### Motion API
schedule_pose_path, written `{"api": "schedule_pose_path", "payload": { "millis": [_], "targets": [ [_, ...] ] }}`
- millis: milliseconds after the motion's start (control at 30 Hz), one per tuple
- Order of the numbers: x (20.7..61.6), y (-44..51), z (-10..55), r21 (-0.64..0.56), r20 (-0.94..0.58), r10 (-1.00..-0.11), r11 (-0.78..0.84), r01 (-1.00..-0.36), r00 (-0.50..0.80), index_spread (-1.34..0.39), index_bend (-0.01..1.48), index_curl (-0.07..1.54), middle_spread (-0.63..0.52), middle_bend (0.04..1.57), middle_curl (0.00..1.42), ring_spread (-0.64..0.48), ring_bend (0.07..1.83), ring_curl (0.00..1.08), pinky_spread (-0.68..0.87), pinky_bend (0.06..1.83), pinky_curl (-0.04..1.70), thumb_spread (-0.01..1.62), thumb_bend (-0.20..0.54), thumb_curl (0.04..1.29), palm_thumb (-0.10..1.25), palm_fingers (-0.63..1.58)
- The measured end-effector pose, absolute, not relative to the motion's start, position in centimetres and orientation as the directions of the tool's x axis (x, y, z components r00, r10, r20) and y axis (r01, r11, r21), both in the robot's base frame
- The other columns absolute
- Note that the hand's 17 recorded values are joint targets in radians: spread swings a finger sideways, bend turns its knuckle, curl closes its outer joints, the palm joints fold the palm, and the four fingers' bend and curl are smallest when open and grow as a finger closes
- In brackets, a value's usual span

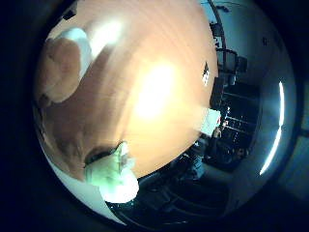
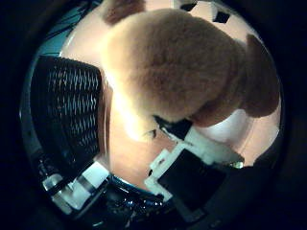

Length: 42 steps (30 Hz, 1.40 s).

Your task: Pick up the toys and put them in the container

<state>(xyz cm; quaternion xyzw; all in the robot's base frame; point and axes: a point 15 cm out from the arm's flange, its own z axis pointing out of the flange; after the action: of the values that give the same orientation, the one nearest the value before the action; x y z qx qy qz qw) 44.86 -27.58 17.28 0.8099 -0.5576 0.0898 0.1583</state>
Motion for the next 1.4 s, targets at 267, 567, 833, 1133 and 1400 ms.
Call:
{"api": "schedule_pose_path", "payload": {
  "millis": [267, 567, 833, 1133, 1400],
  "targets": [
    [43.8, -28.0, 17.7, 0.215, 0.327, -0.857, -0.343, -0.915, 0.398, -0.52, 0.24, 0.44, -0.33, 0.55, 0.47, -0.4, 0.73, 0.37, -0.26, 0.38, 0.16, 1.0, -0.01, 0.33, 0.75, 1.2],
    [42.1, -28.2, 20.2, 0.23, 0.323, -0.858, -0.339, -0.912, 0.4, -0.4, 0.75, 0.73, -0.21, 1.08, 0.67, -0.27, 1.14, 0.56, -0.44, 0.98, 0.41, 0.92, -0.011, 0.45, 0.98, 1.27],
    [39.6, -26.0, 26.2, 0.178, 0.257, -0.893, -0.332, -0.926, 0.369, -0.34, 0.94, 0.87, -0.17, 1.25, 0.77, -0.24, 1.29, 0.65, -0.35, 1.15, 0.58, 0.73, -0.016, 0.65, 1.01, 1.09],
    [35.5, -23.1, 38.2, 0.106, 0.188, -0.937, -0.278, -0.955, 0.294, -0.32, 0.98, 0.94, -0.18, 1.27, 0.85, -0.25, 1.32, 0.71, -0.31, 1.15, 0.69, 0.66, -0.018, 0.77, 1.03, 1.03],
    [32.9, -15.4, 47.9, -0.023, 0.134, -0.937, -0.33, -0.944, 0.324, -0.31, 0.98, 0.96, -0.18, 1.28, 0.89, -0.25, 1.31, 0.74, -0.3, 1.12, 0.78, 0.65, -0.018, 0.83, 1.03, 1.02]
  ]
}}
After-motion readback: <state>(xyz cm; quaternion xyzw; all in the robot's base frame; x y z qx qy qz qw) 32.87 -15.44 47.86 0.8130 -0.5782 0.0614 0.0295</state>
